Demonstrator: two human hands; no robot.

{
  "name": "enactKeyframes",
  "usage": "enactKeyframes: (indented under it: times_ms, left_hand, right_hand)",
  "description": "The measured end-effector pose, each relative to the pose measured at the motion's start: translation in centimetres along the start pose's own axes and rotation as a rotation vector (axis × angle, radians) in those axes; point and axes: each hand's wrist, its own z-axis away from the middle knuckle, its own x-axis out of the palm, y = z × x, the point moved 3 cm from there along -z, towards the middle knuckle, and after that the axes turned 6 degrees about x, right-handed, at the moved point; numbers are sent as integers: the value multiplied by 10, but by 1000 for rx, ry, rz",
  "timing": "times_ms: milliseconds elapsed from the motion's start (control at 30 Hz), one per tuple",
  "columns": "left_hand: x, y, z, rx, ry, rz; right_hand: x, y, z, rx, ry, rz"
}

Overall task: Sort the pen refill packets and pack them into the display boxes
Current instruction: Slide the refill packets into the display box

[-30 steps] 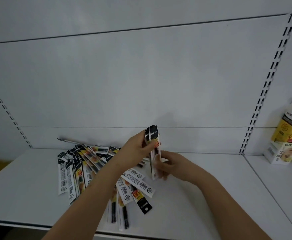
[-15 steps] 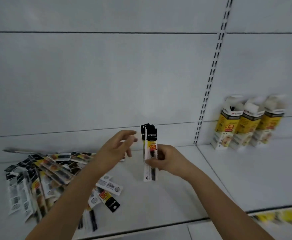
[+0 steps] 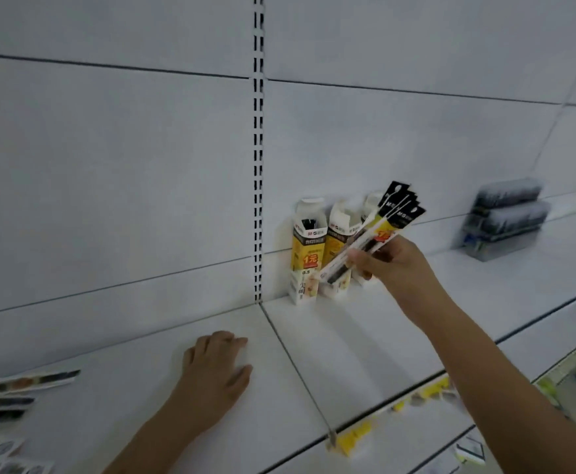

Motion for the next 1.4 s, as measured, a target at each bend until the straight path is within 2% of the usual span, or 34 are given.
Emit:
enactKeyframes:
  times_ms: [67,167,300,433,700,900,1267,1400]
  left_hand:
    - [-2,11,-26,1,-10,112]
    - [-13,46,-84,-3,174,351]
    - [-11,81,-149,-219,389,461]
    - [14,83,-175,-412,338,373]
    - [31,98,-175,-510,393,213]
    - [44,96,-175,-486,399,302]
    - [48,84,-175,-424,365,371]
    - [48,86,-177,-414,364,363]
  right_hand:
    - [-16,-8,-23,-52,-1,-51]
    - [-27,-20,-62,-125,-29,-105]
    - [-24,-29,-115,-204,-87,-128]
    - [-10,-19,-156,-216,-177,-63]
    - [-3,9,-172,-192,-230,15]
    - [-14,8,-169,-194,-204,109]
    - [-3,-20,-177,-299,-350,477]
    - [-6,-29,-181,-266,-398,553]
